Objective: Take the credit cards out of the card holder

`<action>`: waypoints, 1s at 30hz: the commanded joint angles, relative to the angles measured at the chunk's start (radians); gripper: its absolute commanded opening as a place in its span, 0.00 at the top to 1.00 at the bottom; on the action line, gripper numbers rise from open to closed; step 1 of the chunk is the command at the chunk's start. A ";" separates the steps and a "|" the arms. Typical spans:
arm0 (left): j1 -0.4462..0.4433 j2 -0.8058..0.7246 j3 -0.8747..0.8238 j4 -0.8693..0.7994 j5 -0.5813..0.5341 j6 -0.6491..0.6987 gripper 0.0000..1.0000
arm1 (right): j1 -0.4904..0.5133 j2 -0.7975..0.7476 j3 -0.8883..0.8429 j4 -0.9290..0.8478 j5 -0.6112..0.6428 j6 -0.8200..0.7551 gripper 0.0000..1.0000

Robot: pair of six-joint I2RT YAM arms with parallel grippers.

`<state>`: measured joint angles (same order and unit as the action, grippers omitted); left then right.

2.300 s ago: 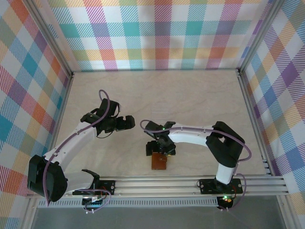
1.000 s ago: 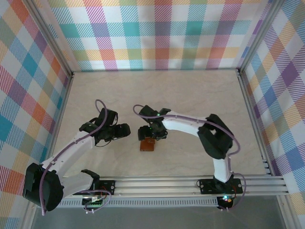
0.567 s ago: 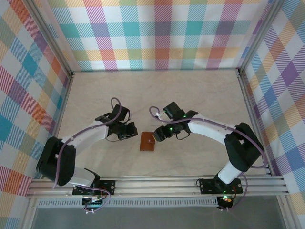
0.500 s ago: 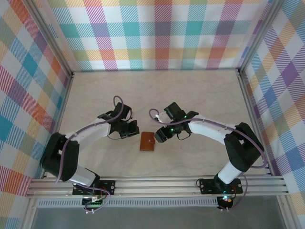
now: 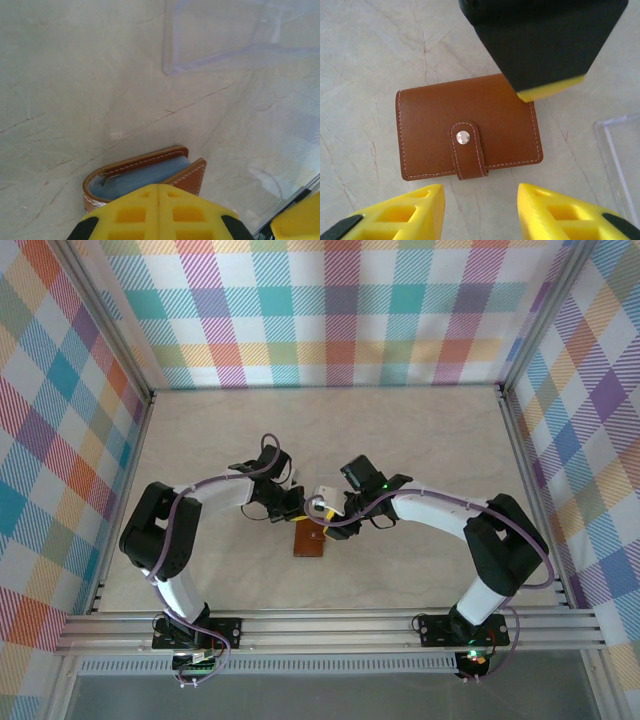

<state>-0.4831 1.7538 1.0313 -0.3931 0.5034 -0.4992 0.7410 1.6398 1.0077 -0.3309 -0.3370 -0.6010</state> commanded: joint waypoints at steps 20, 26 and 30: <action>0.024 0.035 -0.030 -0.039 0.018 0.080 1.00 | 0.101 0.189 0.131 -0.038 0.005 -0.207 0.61; 0.025 0.038 -0.033 -0.046 0.011 0.089 1.00 | 0.107 0.233 0.169 -0.111 0.013 -0.264 0.61; 0.025 0.043 -0.032 -0.046 0.012 0.090 1.00 | 0.121 0.265 0.180 -0.128 0.068 -0.281 0.61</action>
<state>-0.4656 1.7813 1.0172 -0.3916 0.5114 -0.4232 0.8425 1.8561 1.1793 -0.3874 -0.3069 -0.8371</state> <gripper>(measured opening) 0.050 0.395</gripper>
